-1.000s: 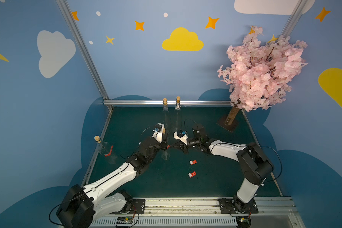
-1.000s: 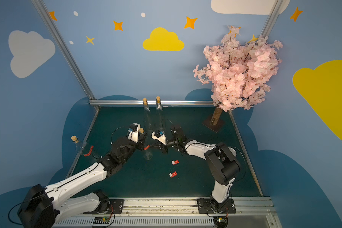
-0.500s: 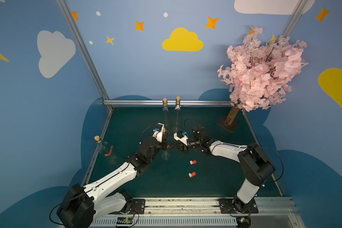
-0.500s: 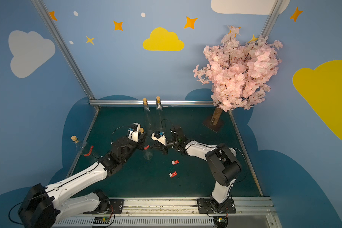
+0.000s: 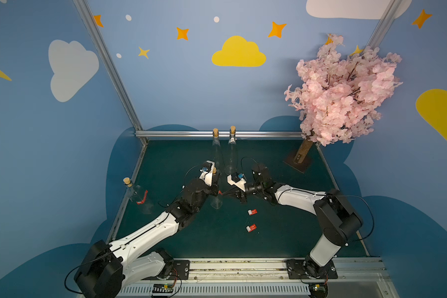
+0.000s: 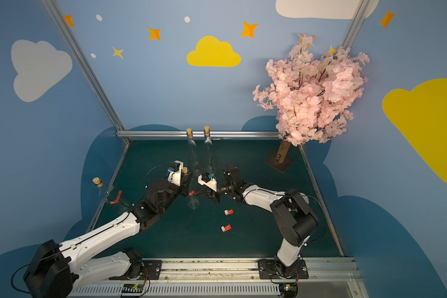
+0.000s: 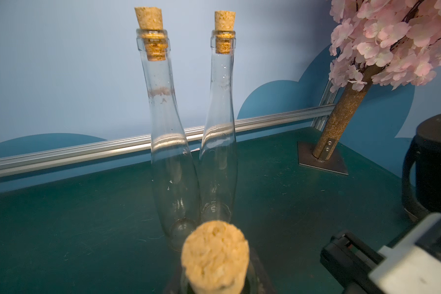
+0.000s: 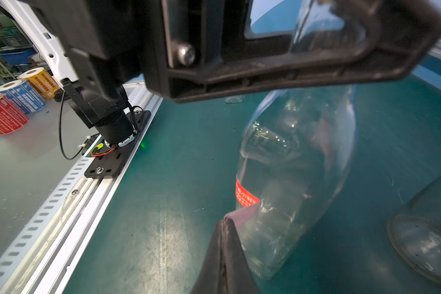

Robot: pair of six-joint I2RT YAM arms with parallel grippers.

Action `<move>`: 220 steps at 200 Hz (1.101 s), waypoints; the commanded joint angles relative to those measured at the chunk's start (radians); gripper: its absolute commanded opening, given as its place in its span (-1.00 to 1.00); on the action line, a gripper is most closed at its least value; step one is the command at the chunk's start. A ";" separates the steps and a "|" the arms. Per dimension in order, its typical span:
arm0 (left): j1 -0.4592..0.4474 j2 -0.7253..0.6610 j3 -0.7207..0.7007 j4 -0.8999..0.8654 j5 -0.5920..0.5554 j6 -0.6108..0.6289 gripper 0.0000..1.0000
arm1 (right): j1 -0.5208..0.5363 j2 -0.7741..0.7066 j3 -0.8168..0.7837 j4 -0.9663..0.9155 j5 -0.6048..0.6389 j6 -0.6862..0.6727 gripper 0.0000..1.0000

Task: Remove the label from the bottle
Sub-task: Tear open the label from the bottle.

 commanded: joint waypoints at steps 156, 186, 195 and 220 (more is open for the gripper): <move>0.006 0.030 0.006 -0.074 -0.030 0.000 -0.94 | 0.029 -0.073 -0.022 -0.060 -0.060 -0.030 -1.00; 0.006 0.030 0.006 -0.075 -0.032 -0.001 -0.94 | 0.032 -0.077 -0.023 -0.065 -0.062 -0.032 -1.00; 0.006 0.030 0.007 -0.074 -0.032 -0.001 -0.94 | 0.035 -0.077 -0.023 -0.067 -0.063 -0.034 -1.00; 0.006 0.028 0.006 -0.074 -0.033 -0.002 -0.93 | 0.037 -0.080 -0.022 -0.073 -0.063 -0.036 -1.00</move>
